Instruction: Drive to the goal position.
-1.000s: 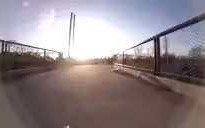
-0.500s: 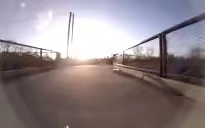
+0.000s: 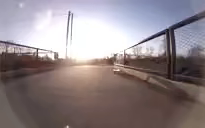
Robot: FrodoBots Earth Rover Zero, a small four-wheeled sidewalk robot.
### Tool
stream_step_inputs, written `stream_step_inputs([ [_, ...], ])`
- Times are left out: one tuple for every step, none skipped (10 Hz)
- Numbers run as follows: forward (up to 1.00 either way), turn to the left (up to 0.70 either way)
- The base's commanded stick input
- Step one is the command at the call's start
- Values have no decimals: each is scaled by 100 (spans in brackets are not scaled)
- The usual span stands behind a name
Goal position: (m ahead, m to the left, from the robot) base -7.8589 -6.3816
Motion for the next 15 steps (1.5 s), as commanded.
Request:
stream_step_inputs([
  [70, 0],
  [70, 0],
  [70, 0],
  [70, 0],
  [70, 0],
  [70, 0],
  [70, 0],
  [70, 0],
  [70, 0],
  [70, 0],
  [70, 0],
  [70, 0],
  [70, 0],
  [70, 0],
  [70, 0],
])
